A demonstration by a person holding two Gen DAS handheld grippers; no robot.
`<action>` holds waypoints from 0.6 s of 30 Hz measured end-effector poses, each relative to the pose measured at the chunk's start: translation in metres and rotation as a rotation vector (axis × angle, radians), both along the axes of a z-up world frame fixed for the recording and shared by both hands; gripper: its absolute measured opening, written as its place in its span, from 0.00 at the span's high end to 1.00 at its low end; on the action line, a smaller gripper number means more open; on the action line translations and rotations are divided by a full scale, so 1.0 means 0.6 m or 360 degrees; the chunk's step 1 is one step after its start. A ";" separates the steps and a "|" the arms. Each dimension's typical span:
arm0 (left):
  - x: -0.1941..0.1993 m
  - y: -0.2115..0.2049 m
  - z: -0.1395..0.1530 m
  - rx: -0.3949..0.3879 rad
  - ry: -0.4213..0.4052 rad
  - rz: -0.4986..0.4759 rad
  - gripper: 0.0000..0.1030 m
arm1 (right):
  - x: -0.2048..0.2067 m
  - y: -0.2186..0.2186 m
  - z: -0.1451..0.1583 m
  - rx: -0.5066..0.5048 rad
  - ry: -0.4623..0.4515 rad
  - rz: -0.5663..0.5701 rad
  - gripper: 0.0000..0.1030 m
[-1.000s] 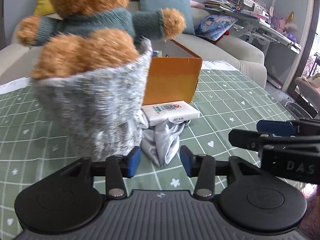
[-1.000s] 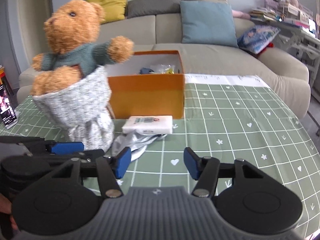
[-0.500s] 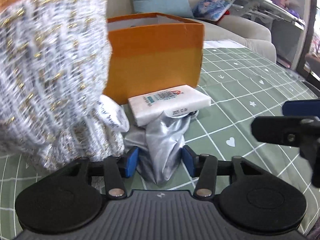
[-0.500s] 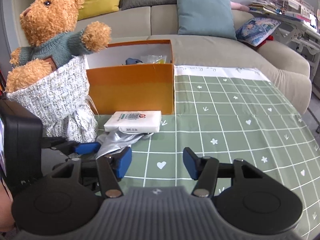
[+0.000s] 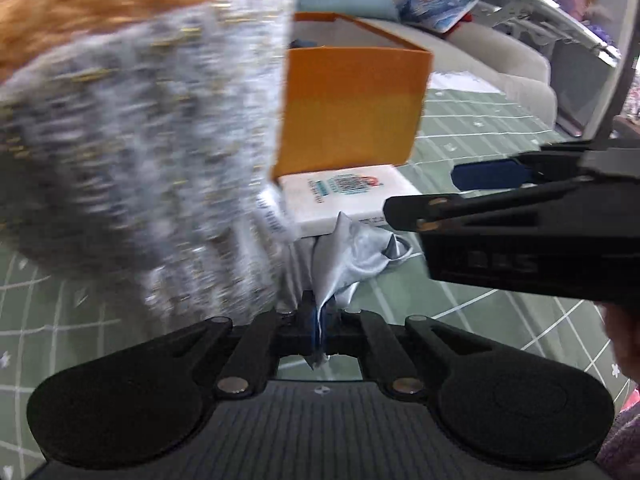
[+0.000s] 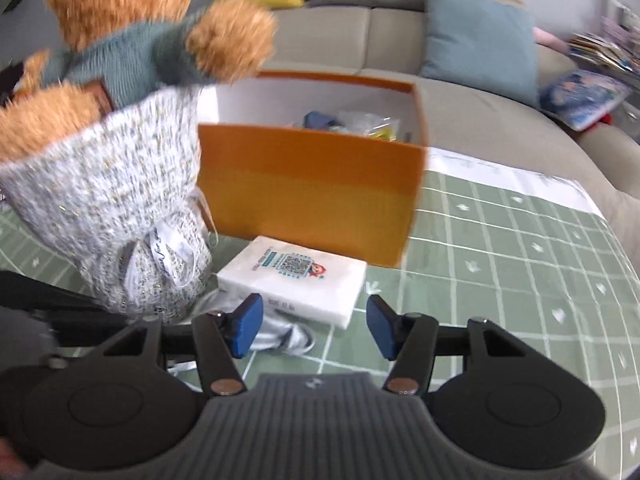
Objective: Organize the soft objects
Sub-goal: 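Grasp the silver-grey cloth with the left tool while the right tool grasps the white packet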
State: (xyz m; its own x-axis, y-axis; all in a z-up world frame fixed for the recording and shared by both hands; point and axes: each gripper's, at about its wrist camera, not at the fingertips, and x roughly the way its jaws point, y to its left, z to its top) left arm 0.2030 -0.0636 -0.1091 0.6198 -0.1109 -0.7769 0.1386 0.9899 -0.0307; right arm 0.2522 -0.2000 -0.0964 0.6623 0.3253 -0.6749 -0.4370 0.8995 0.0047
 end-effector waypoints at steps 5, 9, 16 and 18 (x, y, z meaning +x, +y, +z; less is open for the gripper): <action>-0.002 0.004 0.000 0.0036 0.0058 0.0015 0.98 | 0.032 0.035 -0.025 -0.0083 -0.0014 0.0166 0.35; -0.006 0.013 -0.004 0.0049 0.0065 0.0014 0.98 | 0.053 0.057 -0.047 -0.0165 -0.0009 0.0291 0.28; -0.010 0.024 -0.008 0.0029 0.0070 0.0040 0.98 | 0.064 0.063 -0.070 -0.0204 0.0030 0.0316 0.20; -0.012 0.025 -0.007 0.0024 0.0069 0.0042 0.98 | 0.063 0.063 -0.069 -0.0189 0.0036 0.0320 0.32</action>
State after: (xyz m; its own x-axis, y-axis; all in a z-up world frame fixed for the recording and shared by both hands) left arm 0.1960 -0.0487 -0.1132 0.5879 -0.0830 -0.8046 0.1115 0.9935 -0.0211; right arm 0.2900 -0.1623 -0.1380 0.5766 0.3667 -0.7301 -0.6083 0.7892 -0.0841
